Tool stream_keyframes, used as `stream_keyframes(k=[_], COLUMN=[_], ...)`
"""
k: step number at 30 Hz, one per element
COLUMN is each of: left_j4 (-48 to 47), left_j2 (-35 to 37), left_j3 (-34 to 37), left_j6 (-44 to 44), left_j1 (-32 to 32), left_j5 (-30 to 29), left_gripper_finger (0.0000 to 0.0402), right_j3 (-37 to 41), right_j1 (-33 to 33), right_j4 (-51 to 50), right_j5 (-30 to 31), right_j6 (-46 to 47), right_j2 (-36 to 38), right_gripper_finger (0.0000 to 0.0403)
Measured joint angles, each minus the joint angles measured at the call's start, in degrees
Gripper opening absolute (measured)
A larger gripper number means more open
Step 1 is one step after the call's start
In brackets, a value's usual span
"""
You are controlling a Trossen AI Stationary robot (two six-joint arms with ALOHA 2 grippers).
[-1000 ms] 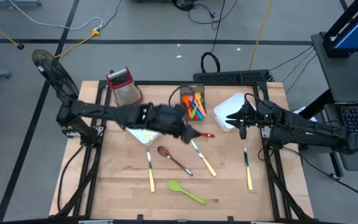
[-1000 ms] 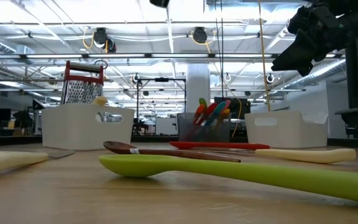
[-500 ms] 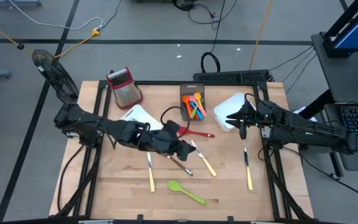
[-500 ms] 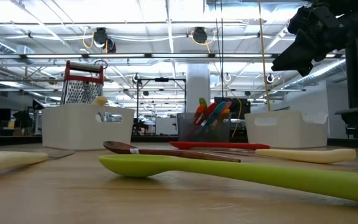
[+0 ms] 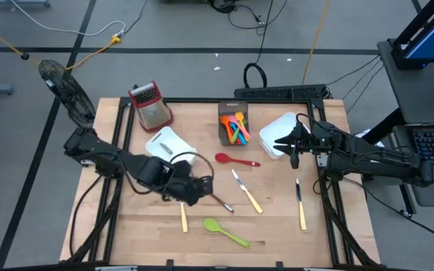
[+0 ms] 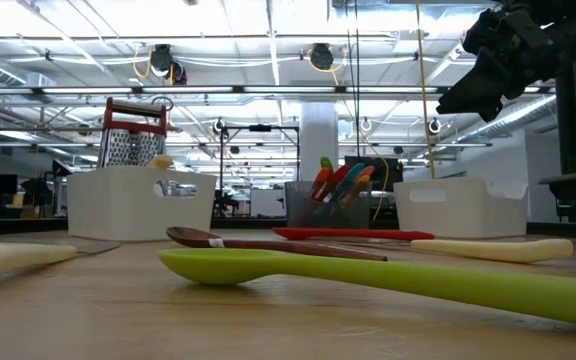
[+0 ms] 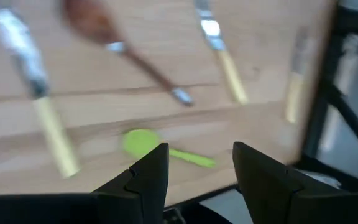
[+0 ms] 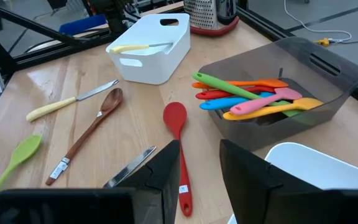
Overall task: Pick & Place Kitchen Items
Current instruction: Put the yellow table knife into the left white bin
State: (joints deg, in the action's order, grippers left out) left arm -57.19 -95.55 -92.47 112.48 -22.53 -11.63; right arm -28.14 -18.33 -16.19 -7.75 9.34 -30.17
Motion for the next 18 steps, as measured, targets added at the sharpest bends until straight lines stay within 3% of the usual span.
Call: stream_keyframes(k=[6,18], left_j4=[-6.6,-7.2], left_j2=[0.0,-8.1], left_j3=[0.0,0.0], left_j6=[10.5,12.1], left_j1=[-3.2,-5.5], left_j5=[-0.5,3.3], left_gripper_finger=[0.0184,0.0184], right_j3=[0.0,0.0], right_j1=[0.0,0.0], right_j4=[0.0,0.0], right_j5=[0.0,0.0], right_j6=[0.0,0.0], right_j2=[0.0,0.0], right_gripper_finger=[0.0105,0.0105])
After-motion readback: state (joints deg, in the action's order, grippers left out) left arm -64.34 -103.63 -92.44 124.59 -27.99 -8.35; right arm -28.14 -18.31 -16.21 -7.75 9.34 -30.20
